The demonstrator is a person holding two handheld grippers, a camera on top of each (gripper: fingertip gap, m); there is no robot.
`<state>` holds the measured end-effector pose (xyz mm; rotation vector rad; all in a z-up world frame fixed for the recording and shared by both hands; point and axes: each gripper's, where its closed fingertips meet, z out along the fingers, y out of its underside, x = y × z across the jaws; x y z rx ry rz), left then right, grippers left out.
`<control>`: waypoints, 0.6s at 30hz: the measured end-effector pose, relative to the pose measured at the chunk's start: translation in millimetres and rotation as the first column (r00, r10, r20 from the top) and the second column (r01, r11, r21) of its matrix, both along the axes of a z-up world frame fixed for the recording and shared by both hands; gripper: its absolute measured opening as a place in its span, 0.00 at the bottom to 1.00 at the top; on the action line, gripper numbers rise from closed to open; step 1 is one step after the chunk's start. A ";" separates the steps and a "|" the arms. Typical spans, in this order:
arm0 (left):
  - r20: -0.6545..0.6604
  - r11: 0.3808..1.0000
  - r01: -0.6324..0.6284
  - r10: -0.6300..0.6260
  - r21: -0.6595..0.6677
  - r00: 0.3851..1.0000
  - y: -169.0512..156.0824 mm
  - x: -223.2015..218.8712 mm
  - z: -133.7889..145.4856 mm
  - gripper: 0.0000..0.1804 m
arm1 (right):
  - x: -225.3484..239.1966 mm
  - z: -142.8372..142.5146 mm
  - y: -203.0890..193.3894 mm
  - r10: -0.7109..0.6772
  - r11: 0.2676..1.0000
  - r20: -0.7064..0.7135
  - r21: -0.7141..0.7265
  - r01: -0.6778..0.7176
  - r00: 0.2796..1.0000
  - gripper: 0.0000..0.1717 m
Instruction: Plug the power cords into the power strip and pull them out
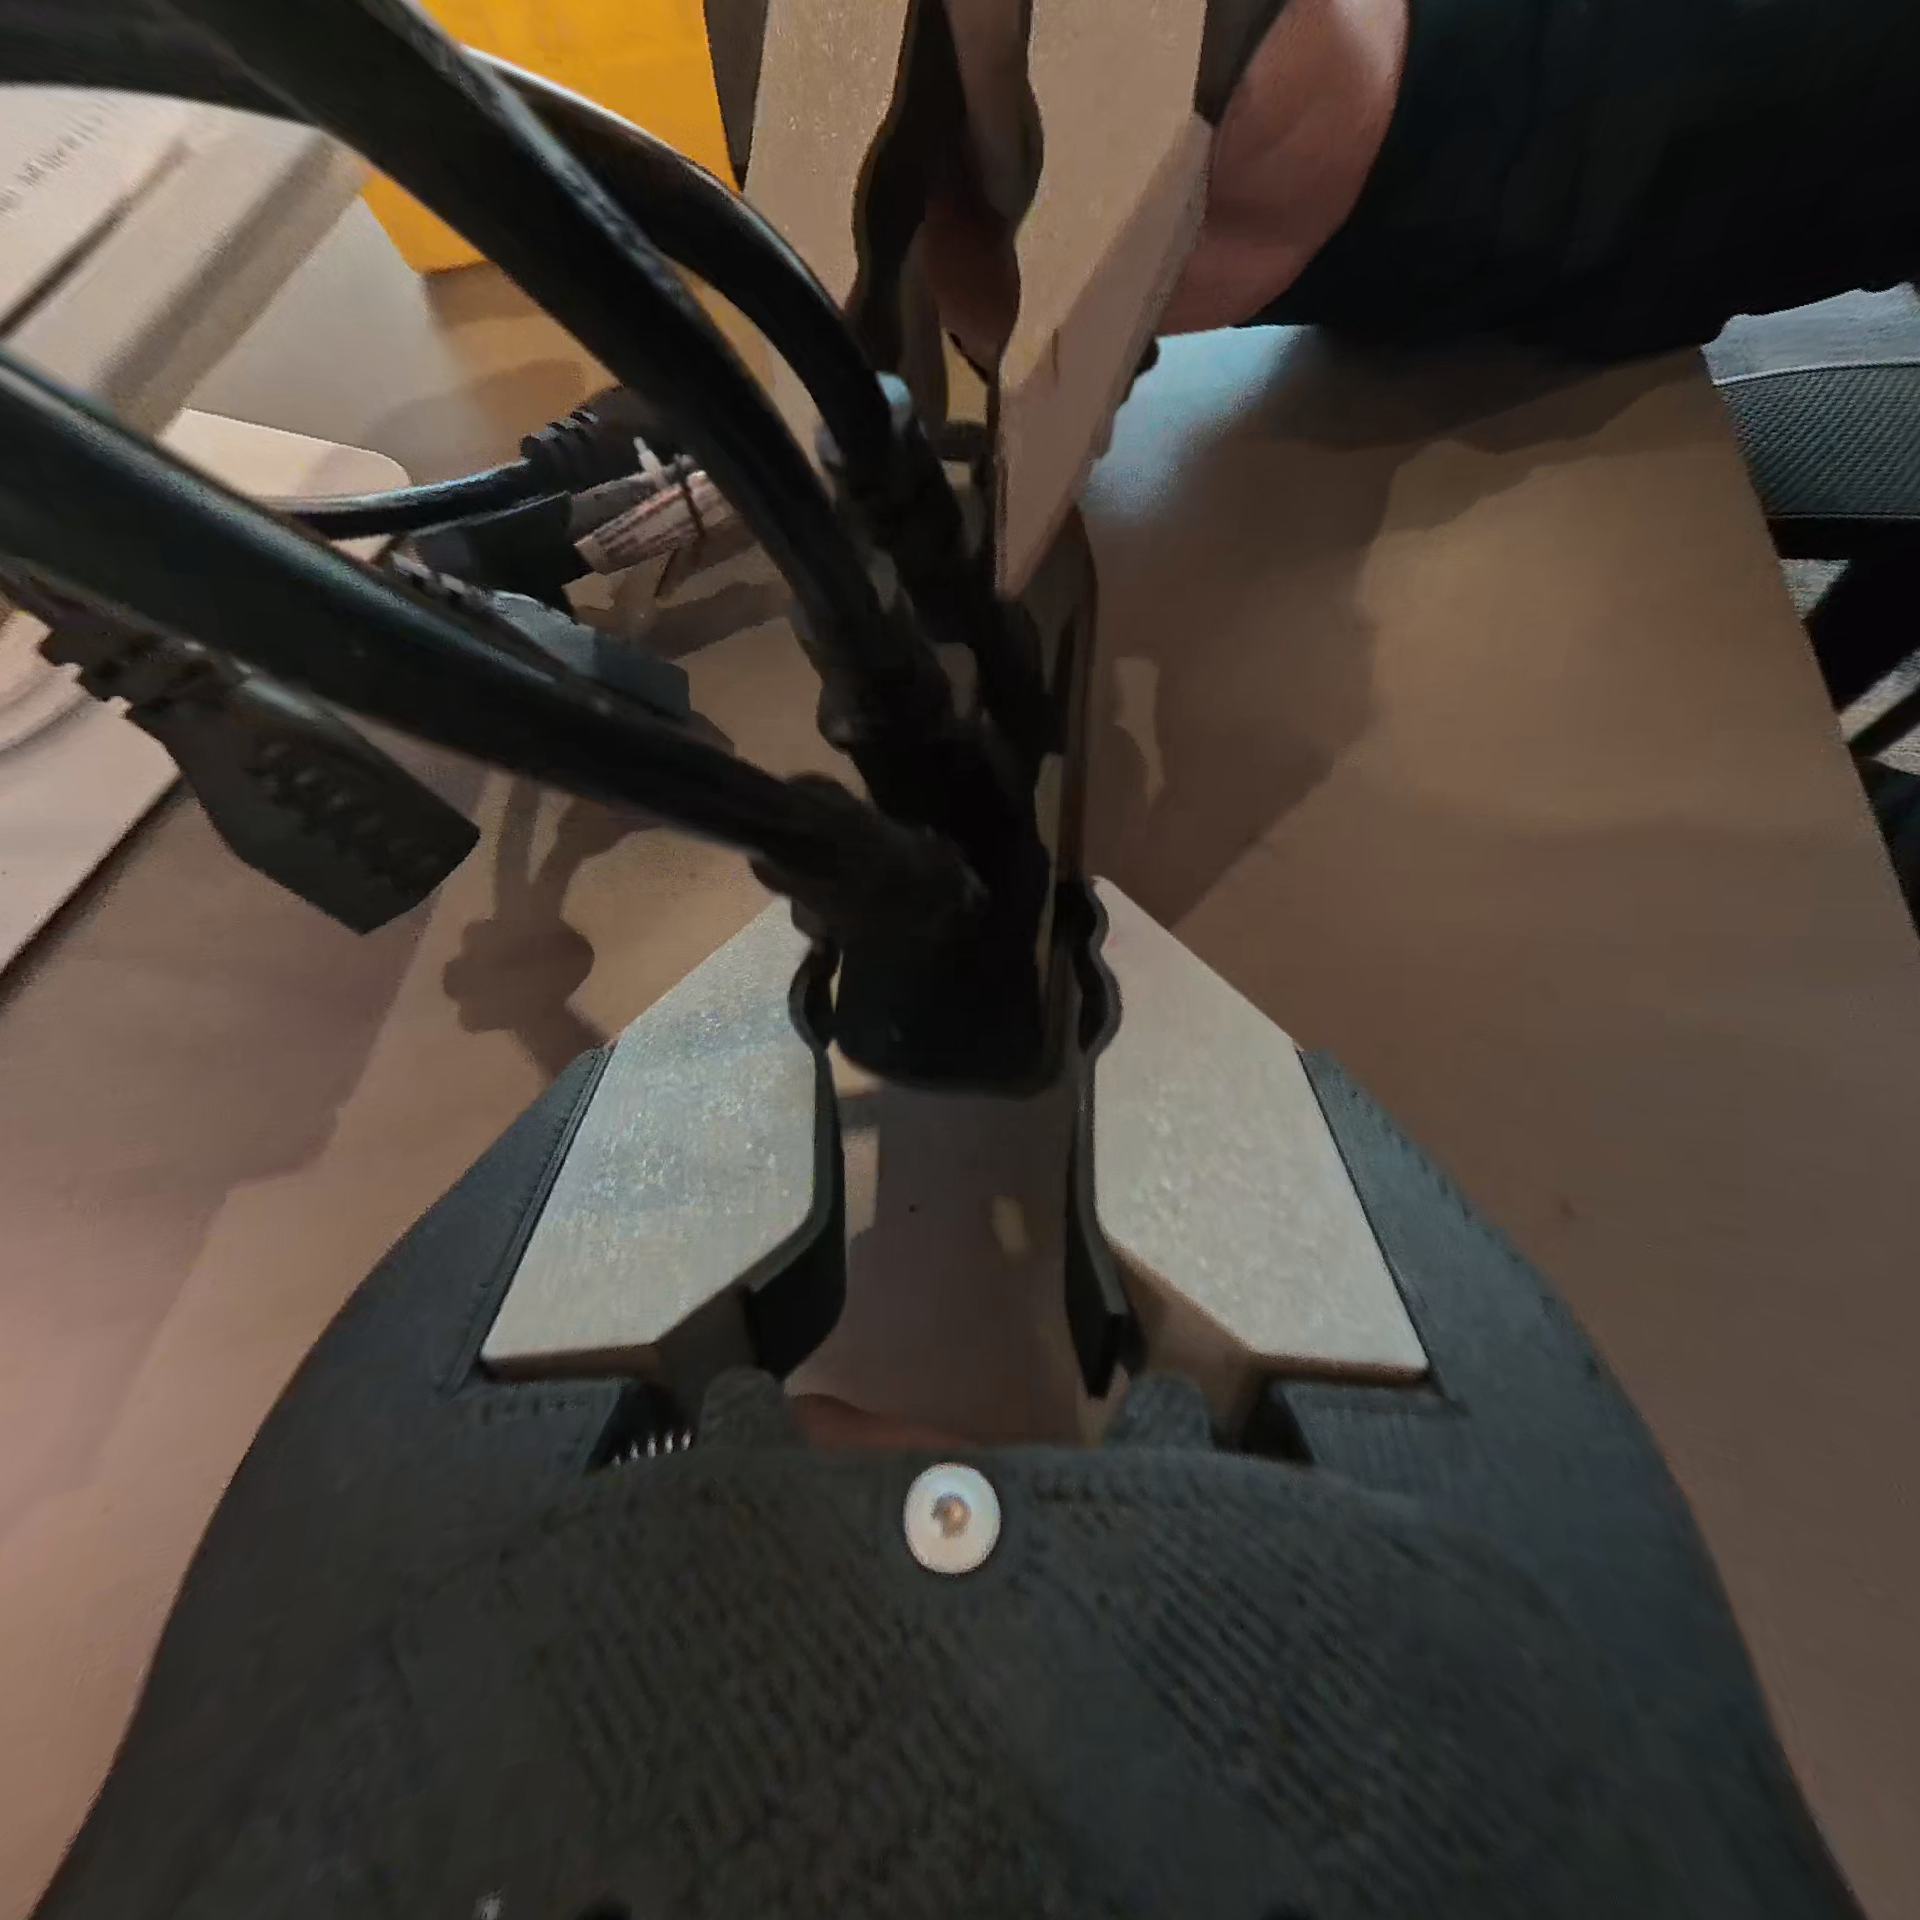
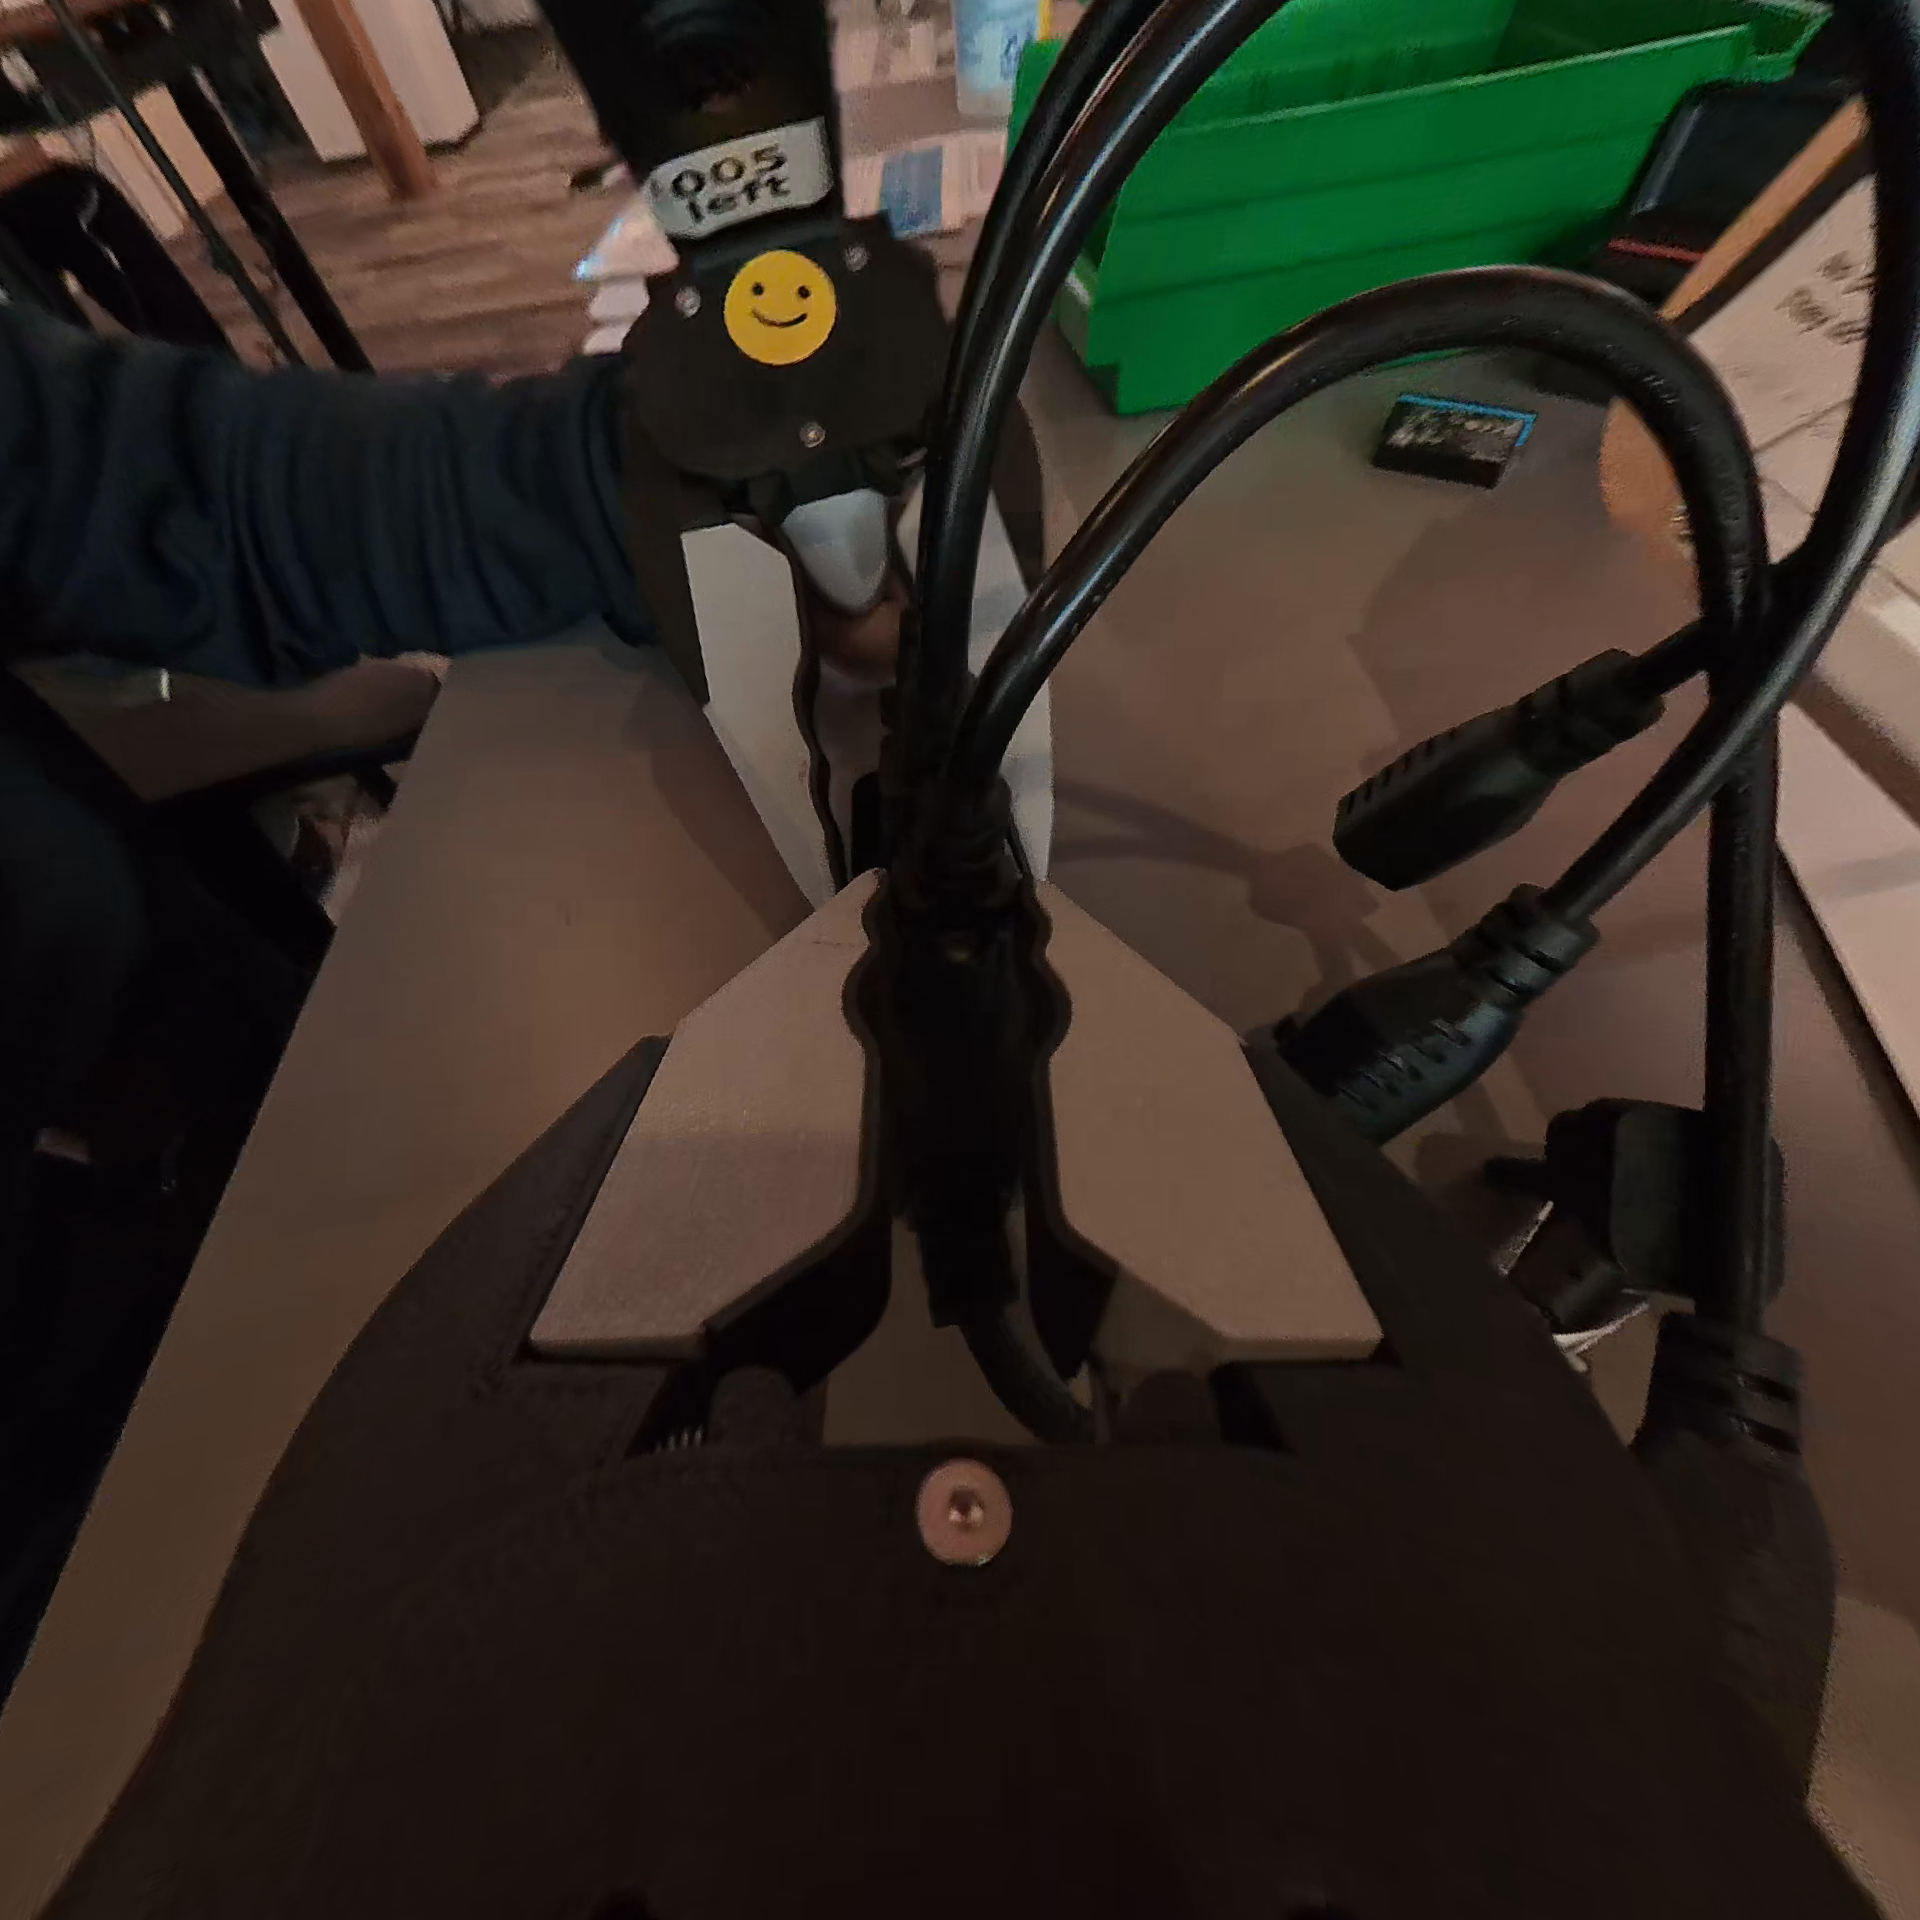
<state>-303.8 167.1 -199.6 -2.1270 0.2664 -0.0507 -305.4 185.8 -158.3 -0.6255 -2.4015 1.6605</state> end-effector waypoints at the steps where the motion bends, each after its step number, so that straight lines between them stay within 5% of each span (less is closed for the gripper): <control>1: 0.000 1.000 -0.009 0.009 0.014 1.000 -0.6 -1.5 1.9 0.25 | -1.7 3.8 3.2 -0.012 0.999 0.008 -0.032 0.012 1.000 0.12; 10: 0.152 1.000 -0.023 0.023 -0.001 0.988 2.1 2.2 -1.7 0.37 | -3.1 19.0 5.9 -0.014 0.970 0.105 -0.241 0.039 0.994 0.12; 18: 0.255 0.988 0.005 -0.044 0.152 0.966 12.5 16.4 24.1 0.30 | -5.1 38.1 15.5 0.024 0.896 0.181 -0.441 0.059 0.983 0.12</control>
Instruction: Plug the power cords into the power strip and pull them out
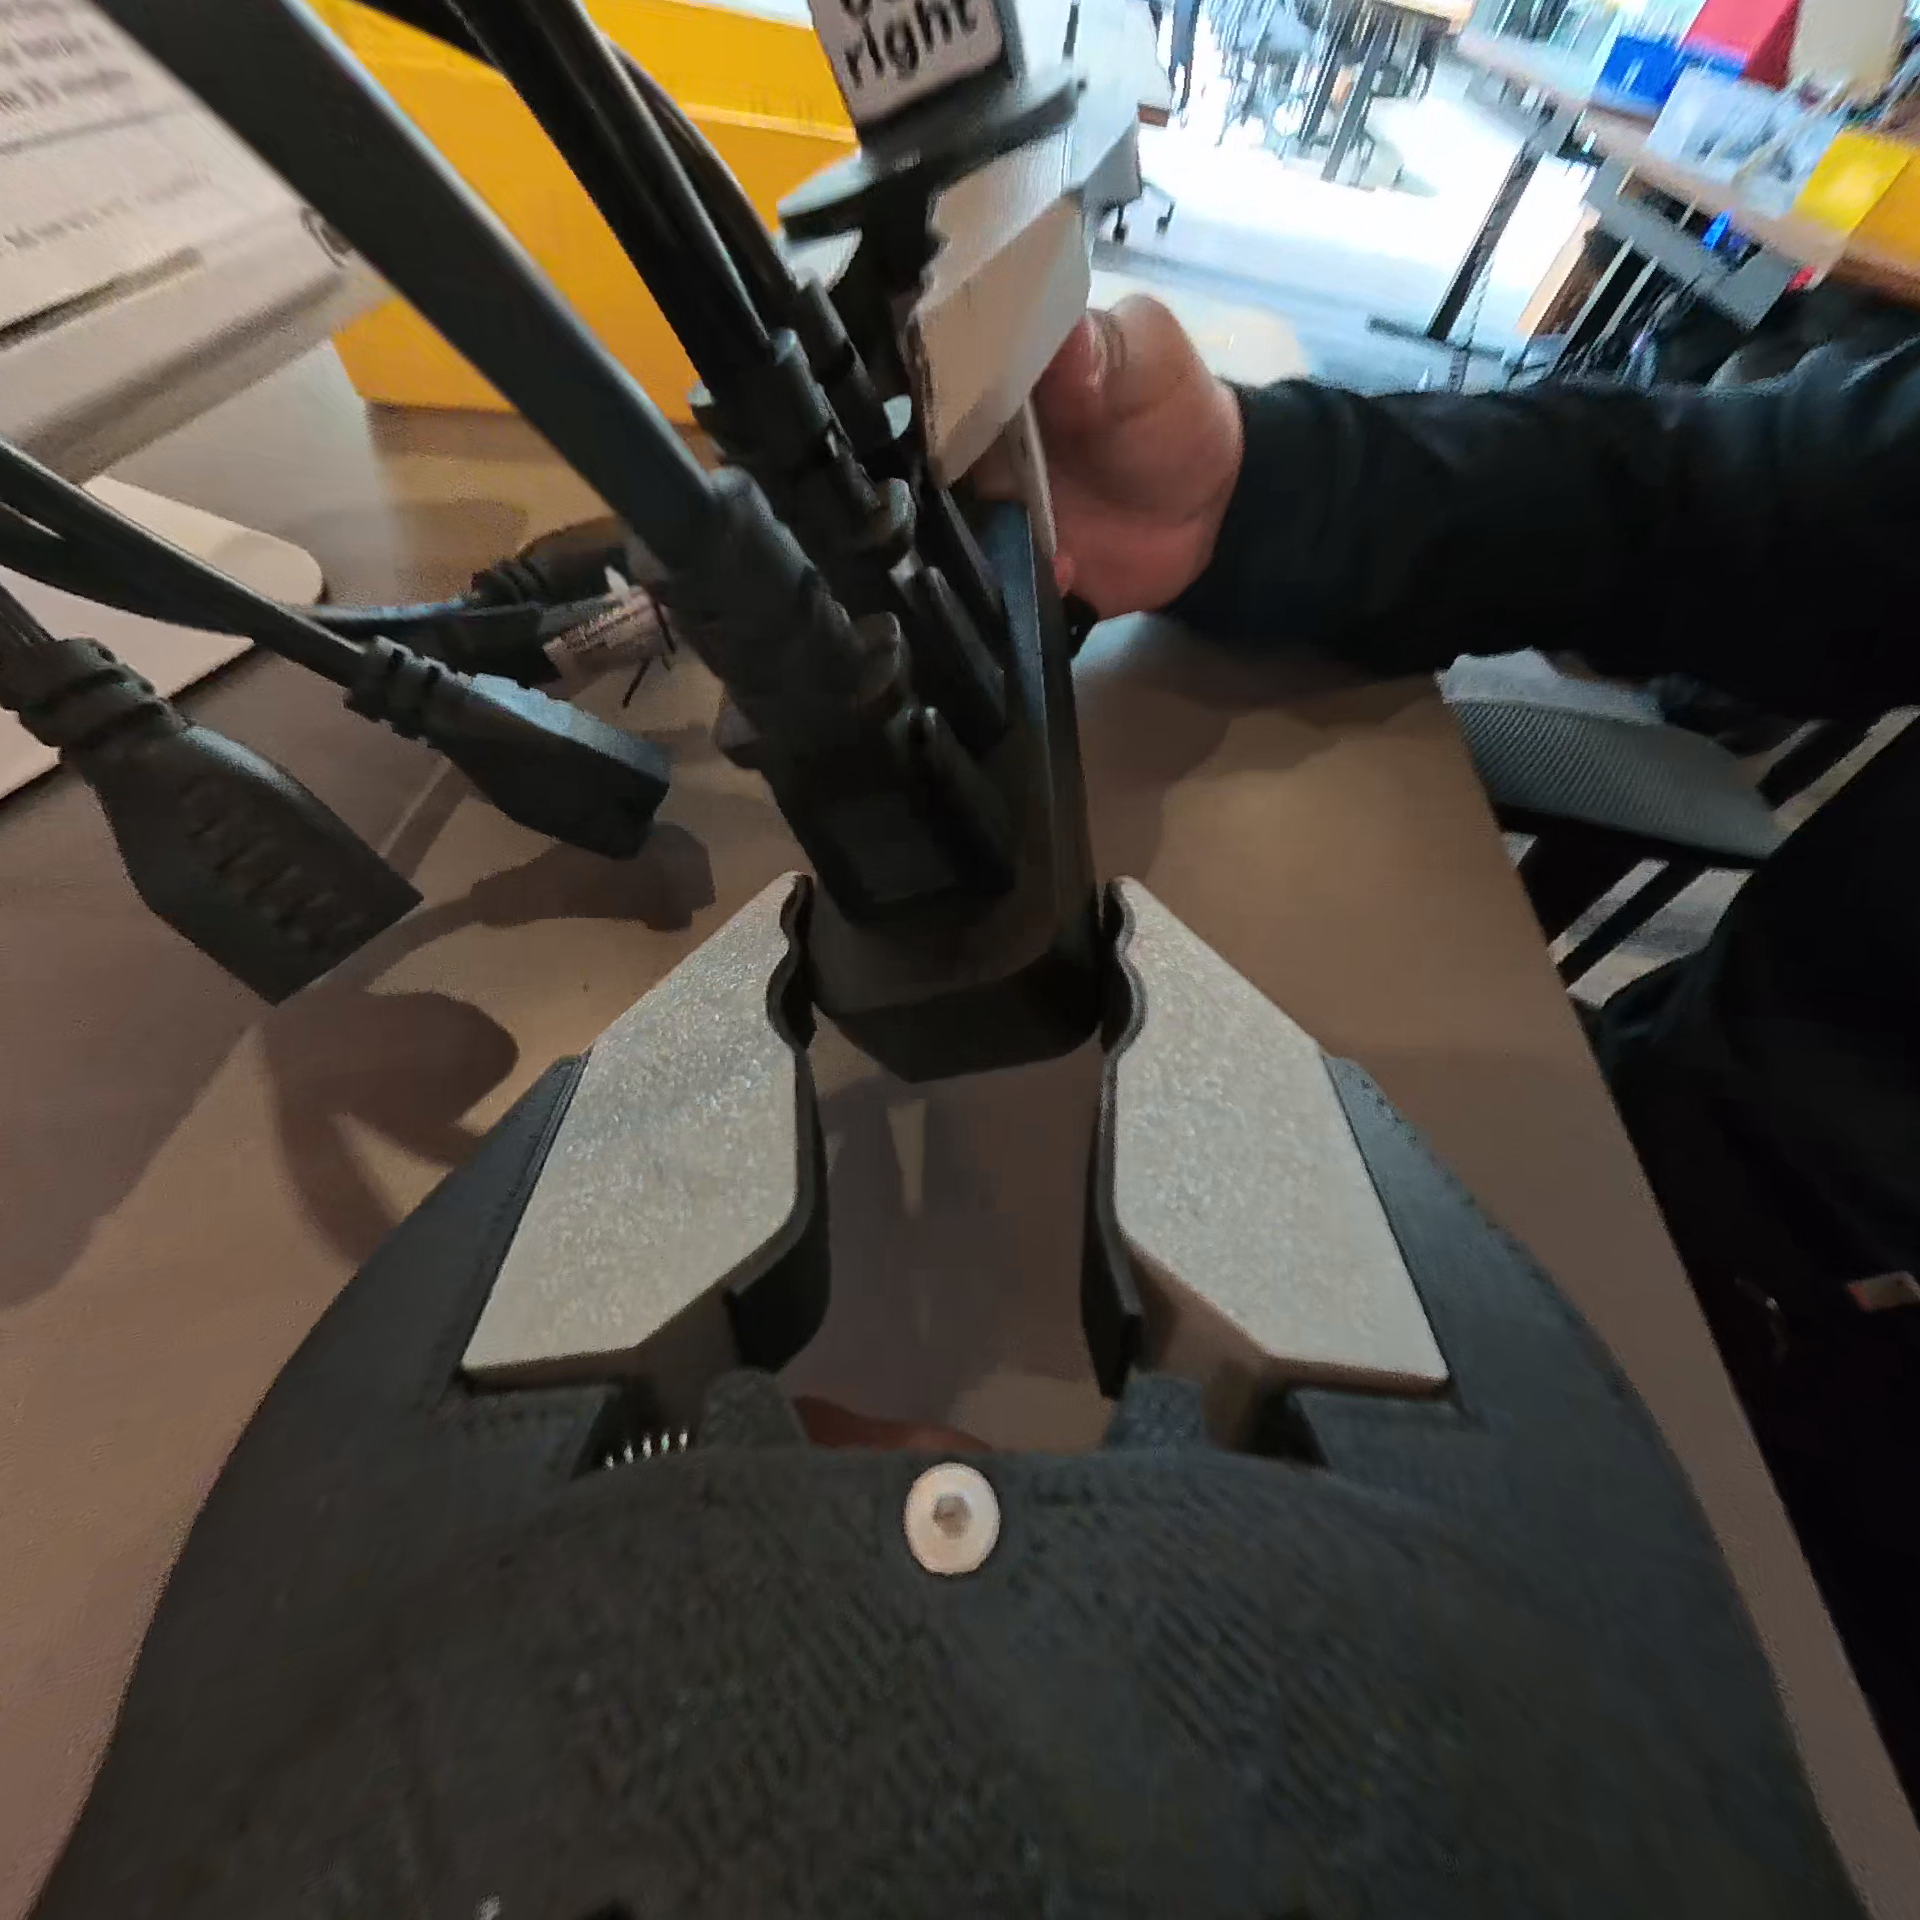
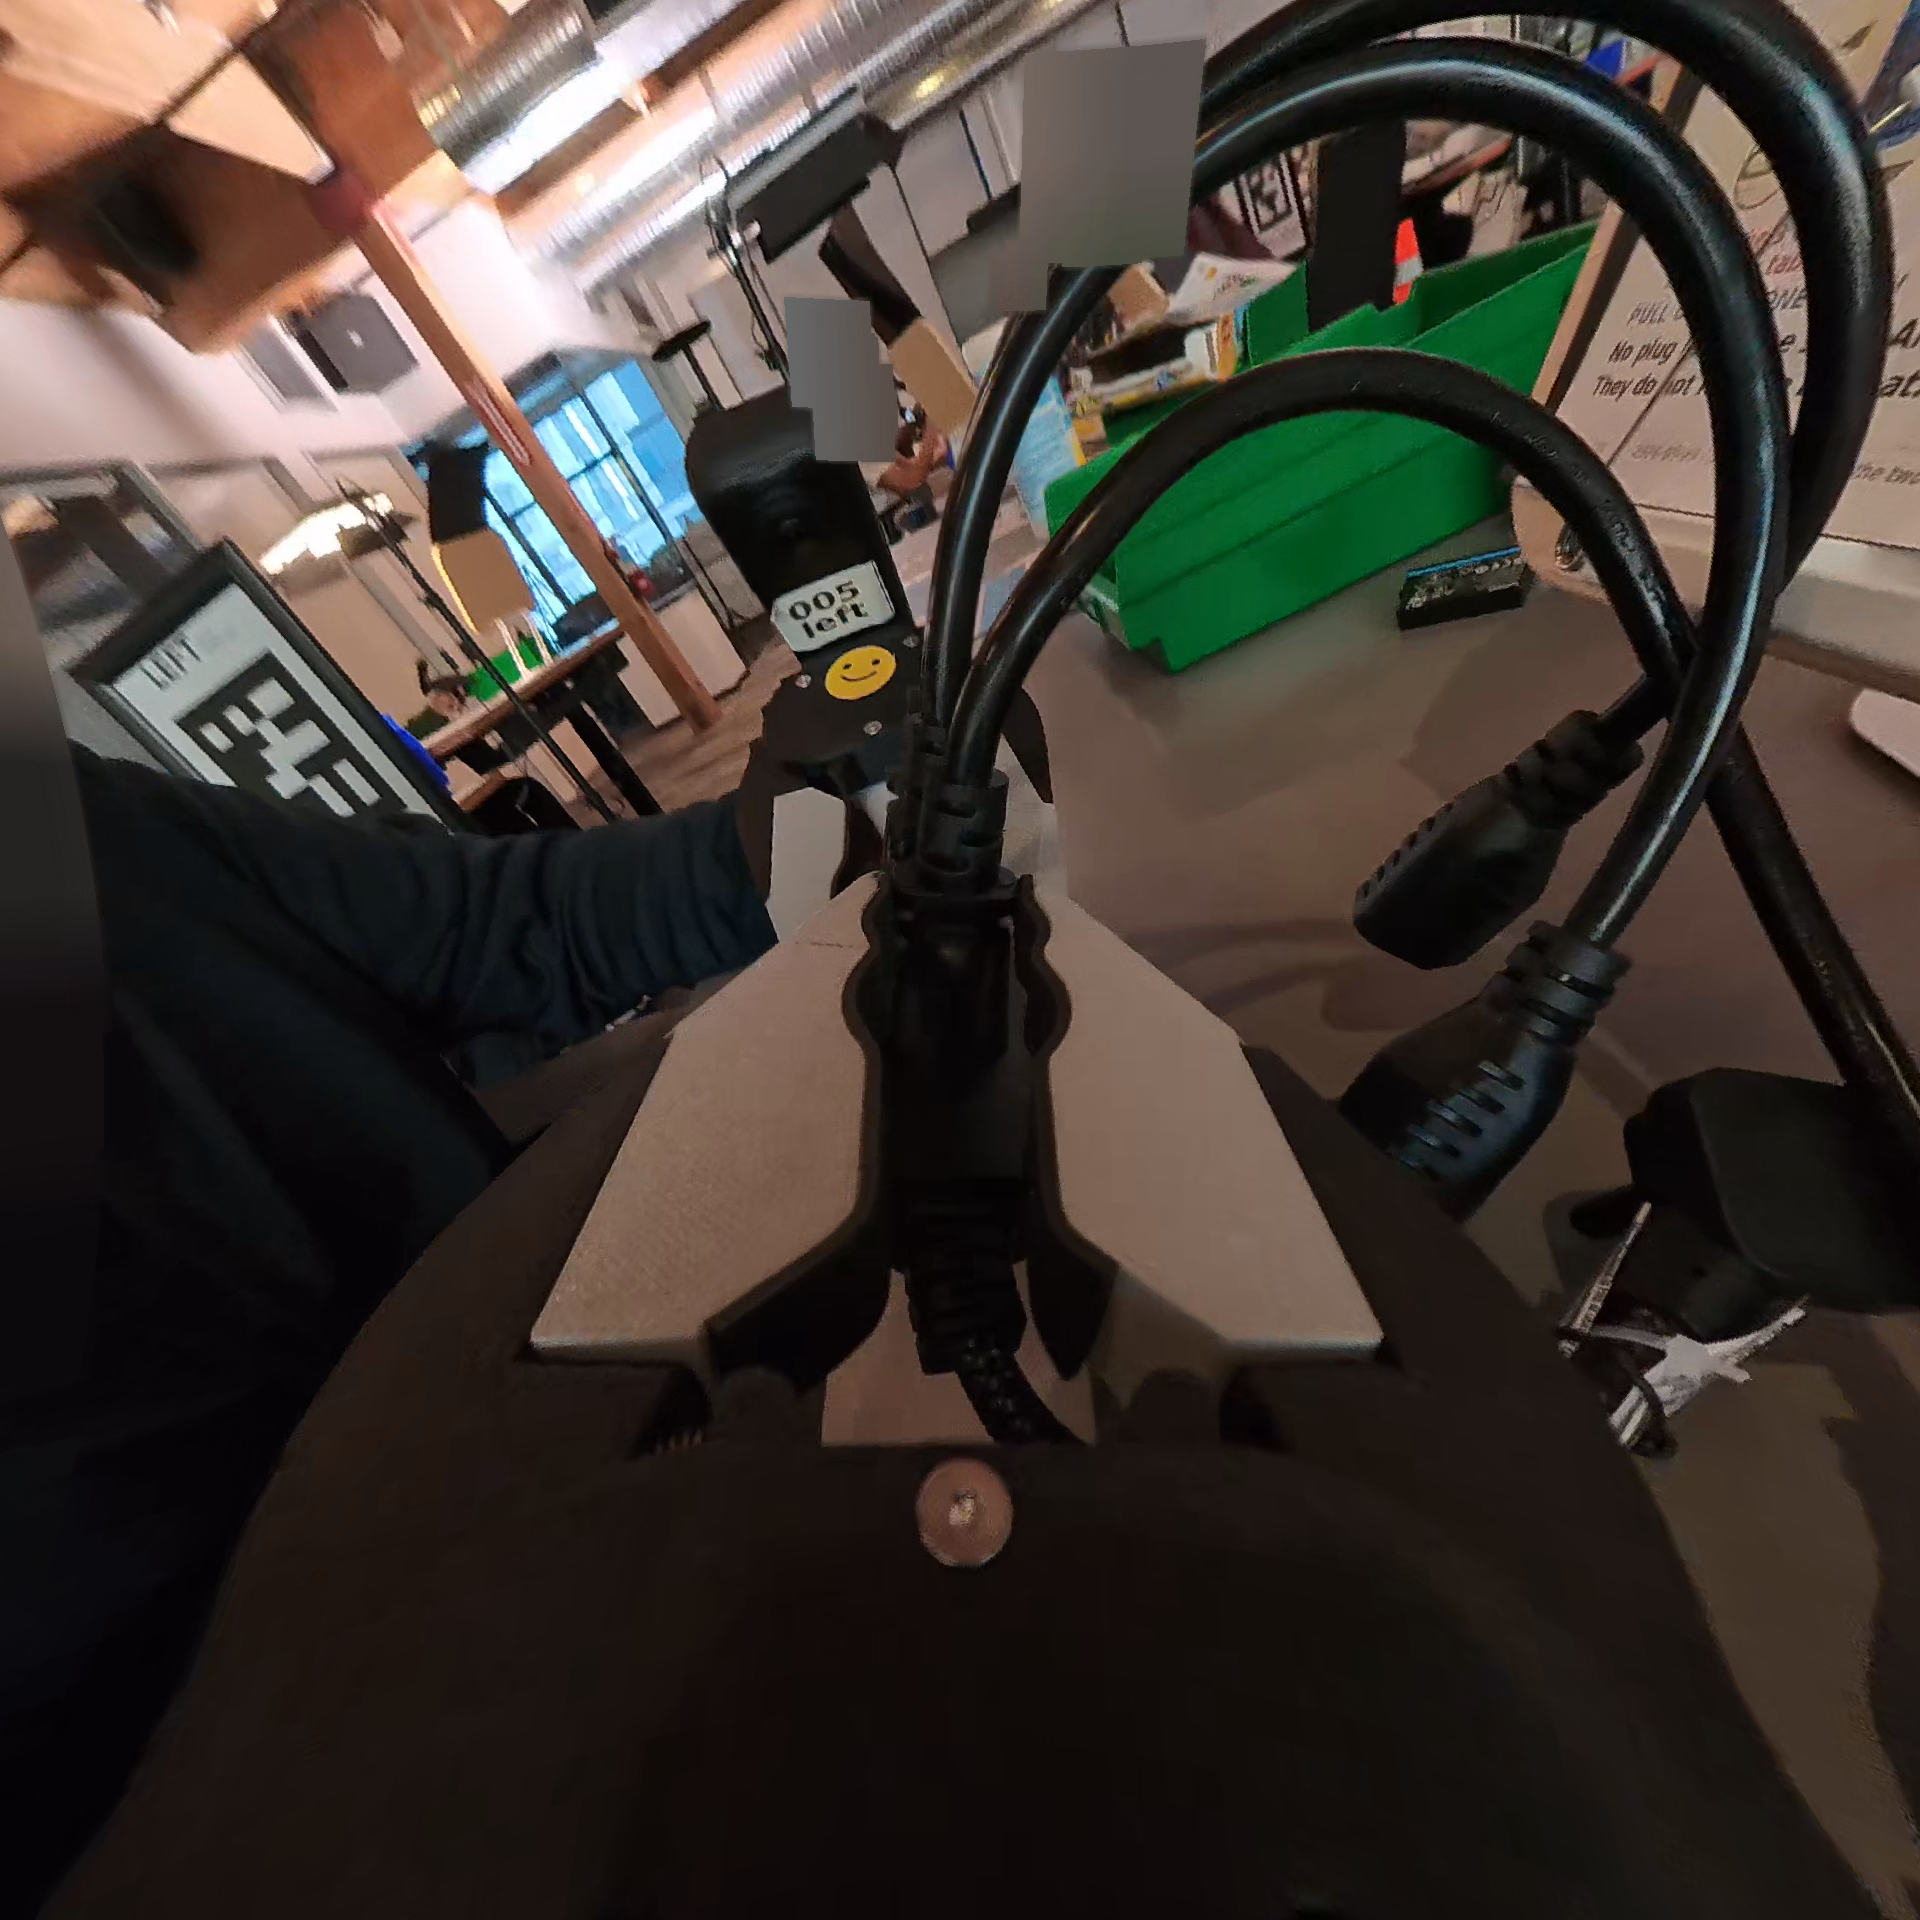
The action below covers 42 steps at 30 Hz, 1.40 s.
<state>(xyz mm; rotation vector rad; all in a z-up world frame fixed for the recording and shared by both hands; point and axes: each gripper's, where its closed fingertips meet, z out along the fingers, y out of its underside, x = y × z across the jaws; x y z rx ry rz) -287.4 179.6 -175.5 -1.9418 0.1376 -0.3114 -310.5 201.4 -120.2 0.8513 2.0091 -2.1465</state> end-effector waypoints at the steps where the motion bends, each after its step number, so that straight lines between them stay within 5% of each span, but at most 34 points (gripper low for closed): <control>1: 0.015 1.000 0.000 0.000 0.019 1.000 0.6 0.2 3.3 0.30 | -0.1 1.4 0.8 0.001 1.000 0.003 -0.015 -0.001 1.000 0.12; 16: 0.072 0.976 -0.087 0.074 0.202 0.995 2.0 -10.3 40.2 0.29 | -2.7 14.1 6.8 0.013 0.982 0.024 -0.188 -0.008 1.000 0.12; 23: 0.179 0.981 -0.062 0.028 0.185 0.983 -1.0 -8.6 39.4 0.29 | -4.6 15.2 3.9 -0.008 0.976 0.021 -0.217 0.012 1.000 0.12; 31: 0.158 0.993 -0.061 0.045 0.099 0.986 5.9 -5.5 19.0 0.33 | -4.1 18.2 3.2 -0.023 0.973 -0.003 -0.232 0.022 1.000 0.12; 42: 0.067 0.979 -0.071 0.059 0.189 0.996 9.4 -2.6 30.0 0.23 | -3.3 17.4 0.9 -0.062 0.987 -0.099 -0.156 0.046 0.993 0.12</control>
